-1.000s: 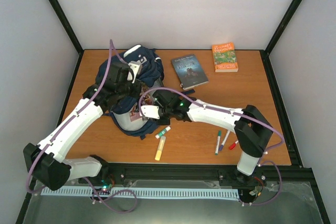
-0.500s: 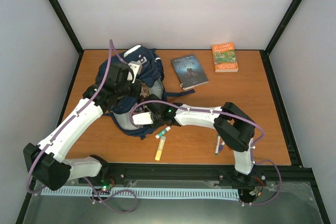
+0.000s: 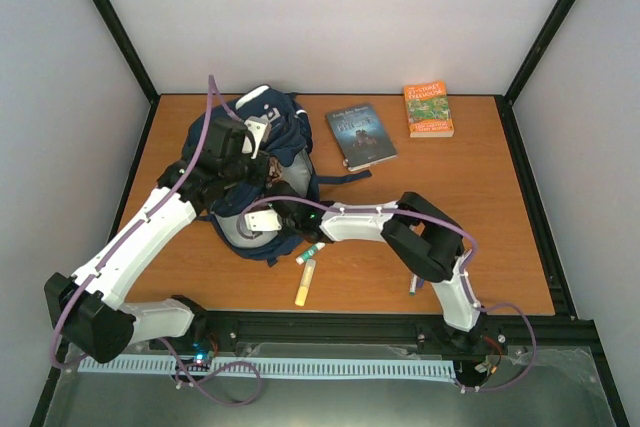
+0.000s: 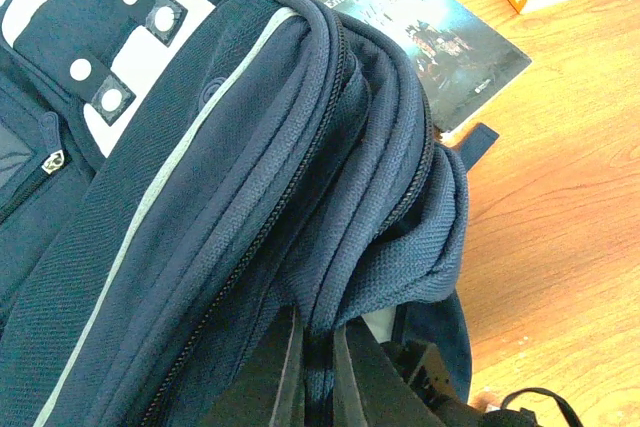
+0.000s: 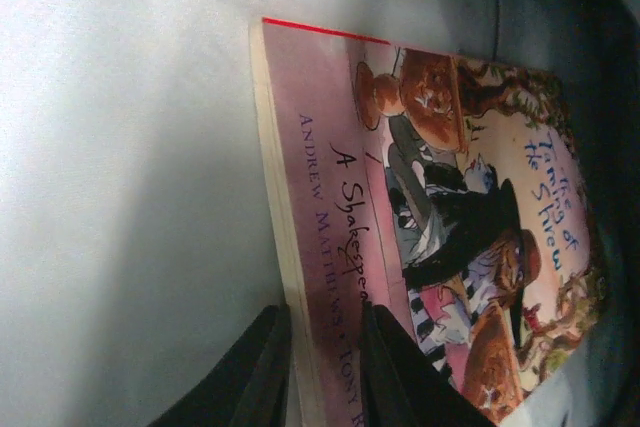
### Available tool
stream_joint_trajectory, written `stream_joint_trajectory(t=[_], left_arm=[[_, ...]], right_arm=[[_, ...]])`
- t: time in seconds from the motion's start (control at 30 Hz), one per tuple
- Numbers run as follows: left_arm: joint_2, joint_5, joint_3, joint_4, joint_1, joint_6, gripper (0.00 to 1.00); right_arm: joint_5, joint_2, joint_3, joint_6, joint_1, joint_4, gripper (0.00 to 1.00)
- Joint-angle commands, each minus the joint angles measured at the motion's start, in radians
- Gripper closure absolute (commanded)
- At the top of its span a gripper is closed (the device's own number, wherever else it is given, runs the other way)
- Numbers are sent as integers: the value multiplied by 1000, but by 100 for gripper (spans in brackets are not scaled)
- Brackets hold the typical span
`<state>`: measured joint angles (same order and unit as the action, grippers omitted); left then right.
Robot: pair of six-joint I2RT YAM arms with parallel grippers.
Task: Pack the student bag
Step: Place the book in the student bag.
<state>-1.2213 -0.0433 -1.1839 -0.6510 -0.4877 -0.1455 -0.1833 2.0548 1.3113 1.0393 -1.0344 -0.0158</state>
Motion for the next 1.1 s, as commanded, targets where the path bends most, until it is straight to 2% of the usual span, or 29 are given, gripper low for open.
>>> stream_joint_trajectory(t=[0.0,0.23,0.43,0.67,0.87,1.07], left_arm=[[32,28,-36,84,9,-17,99],[31,31,-36,83,9,-16,99],[29,35,-37,82,9,-16,99],[28,36,-37,79,9,-16,99],[22,30,-36,79,9,-14,99],[13,23,-37,72,9,-8,99]], right_arm=[[-64,36,48,13,-3,113,82],[-125,105,83,48,13,222,89],[-154,142,86,60,26,294,89],[-148,127,71,39,25,293,88],[-133,72,33,32,18,264,81],[-119,-38,-54,31,-18,190,71]])
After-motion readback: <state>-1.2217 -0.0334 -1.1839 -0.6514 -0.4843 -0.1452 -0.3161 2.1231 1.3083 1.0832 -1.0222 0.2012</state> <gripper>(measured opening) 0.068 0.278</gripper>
